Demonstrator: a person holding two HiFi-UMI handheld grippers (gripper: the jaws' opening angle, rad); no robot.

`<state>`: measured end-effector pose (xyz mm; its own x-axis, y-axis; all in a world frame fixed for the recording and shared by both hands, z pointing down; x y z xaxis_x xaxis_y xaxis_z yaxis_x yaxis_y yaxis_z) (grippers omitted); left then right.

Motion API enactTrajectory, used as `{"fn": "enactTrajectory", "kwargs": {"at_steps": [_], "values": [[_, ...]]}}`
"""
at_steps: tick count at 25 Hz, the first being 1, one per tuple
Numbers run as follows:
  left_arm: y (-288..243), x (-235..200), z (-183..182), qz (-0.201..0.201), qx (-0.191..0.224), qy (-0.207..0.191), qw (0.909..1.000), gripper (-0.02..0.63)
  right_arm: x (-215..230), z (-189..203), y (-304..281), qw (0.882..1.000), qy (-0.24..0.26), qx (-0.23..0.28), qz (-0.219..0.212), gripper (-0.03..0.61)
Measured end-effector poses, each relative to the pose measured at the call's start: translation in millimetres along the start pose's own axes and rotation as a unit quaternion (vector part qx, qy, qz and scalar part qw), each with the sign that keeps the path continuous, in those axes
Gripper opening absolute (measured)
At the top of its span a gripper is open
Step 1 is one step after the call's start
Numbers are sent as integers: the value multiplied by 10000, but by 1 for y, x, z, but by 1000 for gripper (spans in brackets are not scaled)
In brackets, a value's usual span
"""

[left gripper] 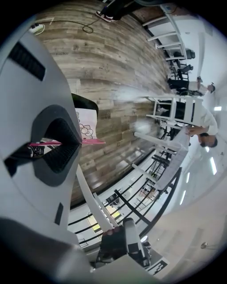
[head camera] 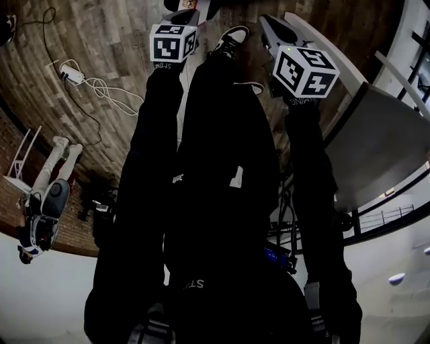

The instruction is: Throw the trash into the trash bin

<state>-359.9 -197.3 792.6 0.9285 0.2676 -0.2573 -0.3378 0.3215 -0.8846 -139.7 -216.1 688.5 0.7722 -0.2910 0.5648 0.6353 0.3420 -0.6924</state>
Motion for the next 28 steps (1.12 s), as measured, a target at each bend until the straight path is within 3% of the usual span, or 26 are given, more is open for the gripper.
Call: {"fn": "enactTrajectory", "kwargs": {"at_steps": [14,28], "values": [[-71,-31,37,-224,-343,-53,9991,5,30,41,-70,9997,-99,-229,-72,15],[-116,-44,49,-367,-493,-169,9980,6,42,61,-81,9997,-130,-192,-98,15]]}}
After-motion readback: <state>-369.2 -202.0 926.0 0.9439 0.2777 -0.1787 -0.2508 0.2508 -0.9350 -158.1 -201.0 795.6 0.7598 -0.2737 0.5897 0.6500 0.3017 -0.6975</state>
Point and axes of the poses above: the fingertips, and each gripper's own axes: y backward along the fingers, x to its right, z out of its underside, the point moved 7 cm from there along y, backward along the fingers, and after that the axes turned 4 degrees about -z, right-handed, at the moved point
